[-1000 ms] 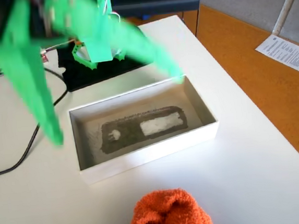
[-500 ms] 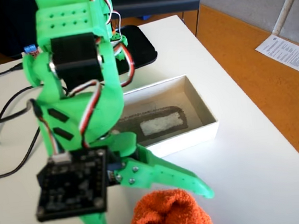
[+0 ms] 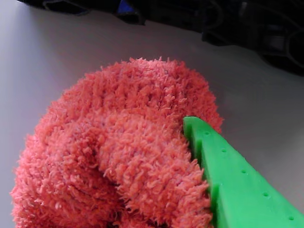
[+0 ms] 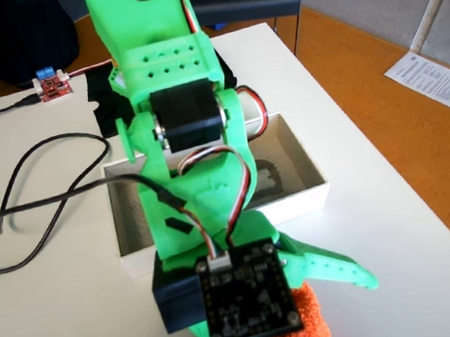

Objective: Remove orange objects from table

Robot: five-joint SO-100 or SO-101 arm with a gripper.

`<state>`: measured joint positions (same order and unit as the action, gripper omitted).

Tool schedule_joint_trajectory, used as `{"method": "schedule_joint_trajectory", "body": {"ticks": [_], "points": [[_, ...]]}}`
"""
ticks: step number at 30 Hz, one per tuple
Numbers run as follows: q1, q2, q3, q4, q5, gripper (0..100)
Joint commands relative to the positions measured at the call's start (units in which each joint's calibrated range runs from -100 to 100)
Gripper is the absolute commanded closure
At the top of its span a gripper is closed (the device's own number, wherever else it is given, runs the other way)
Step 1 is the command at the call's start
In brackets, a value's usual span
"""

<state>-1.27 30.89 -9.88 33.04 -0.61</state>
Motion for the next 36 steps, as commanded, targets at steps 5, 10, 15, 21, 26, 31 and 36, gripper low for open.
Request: {"method": "schedule_joint_trajectory", "body": {"ticks": [5,10,15,21,26,31,36], "points": [[3.75,0.29,1.65,-0.97,1.07,91],[4.41,1.13,-0.19,-0.97,1.61,100],[3.38,-3.83,-3.97,2.35,-0.54,100],[0.86,-25.23,-13.47,25.29,-4.25,100],[1.31,-45.87,-21.51,51.07,-3.17,100],[3.23,-66.52,3.78,57.72,-0.15,100],[3.90,-81.04,30.04,49.62,2.78,100]]}}
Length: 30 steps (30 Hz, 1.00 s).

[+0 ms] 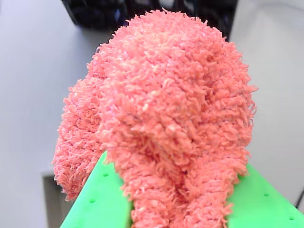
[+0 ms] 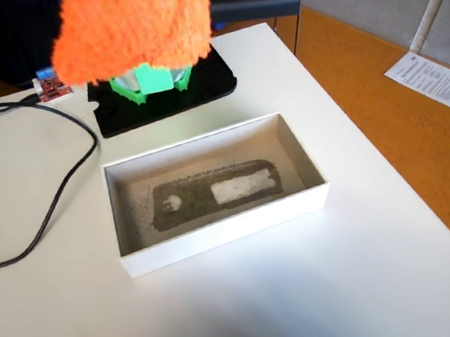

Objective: Remove orange objects from table

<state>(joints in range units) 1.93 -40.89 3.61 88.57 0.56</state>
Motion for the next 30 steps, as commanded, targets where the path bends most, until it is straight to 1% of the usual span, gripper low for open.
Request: {"method": "schedule_joint_trajectory", "body": {"ticks": [1,4,6,11,16,26,29,30], "points": [[0.40,-10.85,21.68,-10.38,1.71,100],[-0.63,-12.02,34.09,-23.76,1.81,100],[-1.30,-10.76,39.22,-30.57,1.95,100],[-3.74,-8.00,45.91,-39.81,2.20,100],[-5.14,-8.75,46.59,-40.13,1.86,100],[-3.74,-11.44,48.14,-37.86,2.25,100],[-2.63,-12.44,44.94,-30.57,2.39,100],[-2.26,-12.78,44.94,-30.24,2.59,100]]}}
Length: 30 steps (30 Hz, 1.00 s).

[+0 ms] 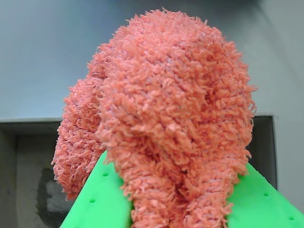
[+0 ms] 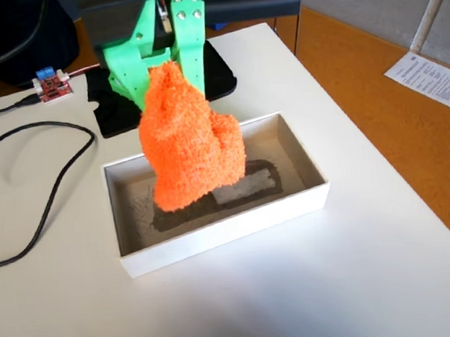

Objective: Remove orange objects from table

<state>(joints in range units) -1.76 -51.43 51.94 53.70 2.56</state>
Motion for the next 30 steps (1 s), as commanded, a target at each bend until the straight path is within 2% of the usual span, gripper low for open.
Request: {"method": "schedule_joint_trajectory", "body": {"ticks": [1,6,12,21,23,26,29,30], "points": [[1.43,-2.33,-3.11,3.90,0.54,100],[-4.04,-0.48,-2.14,-1.78,-1.71,100],[-0.34,2.62,-2.72,-3.56,-0.15,100],[-3.23,3.38,-3.78,-3.96,-0.05,100],[-9.66,3.13,-5.24,-6.32,-0.44,100],[-25.48,2.29,-9.60,-14.58,-0.83,100],[-41.68,0.61,-5.24,-33.80,4.30,99],[-46.19,0.53,-2.91,-40.77,6.40,94]]}}
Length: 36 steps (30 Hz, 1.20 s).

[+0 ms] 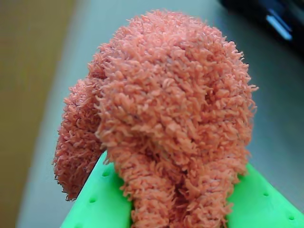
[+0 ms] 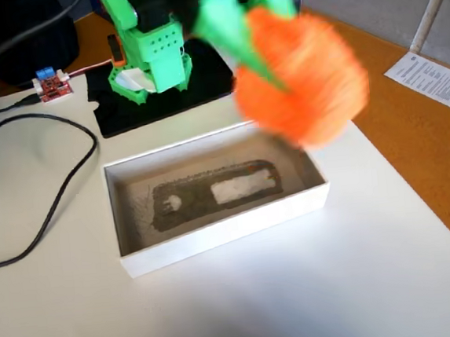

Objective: Remove orange objects from table

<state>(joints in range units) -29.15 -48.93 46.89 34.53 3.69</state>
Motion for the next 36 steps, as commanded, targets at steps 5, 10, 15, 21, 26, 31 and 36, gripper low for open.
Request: {"method": "schedule_joint_trajectory", "body": {"ticks": [5,10,15,21,26,31,36], "points": [[-32.48,5.33,6.70,-45.02,12.70,33],[-33.44,5.66,7.57,-45.75,11.53,33],[-29.89,3.73,8.73,-43.00,10.99,33],[-14.06,-2.56,14.45,-33.76,2.88,33],[13.66,-19.93,24.72,-5.79,0.10,33],[34.07,-50.15,31.99,24.13,0.24,33],[35.47,-50.15,32.38,37.10,1.47,33]]}}
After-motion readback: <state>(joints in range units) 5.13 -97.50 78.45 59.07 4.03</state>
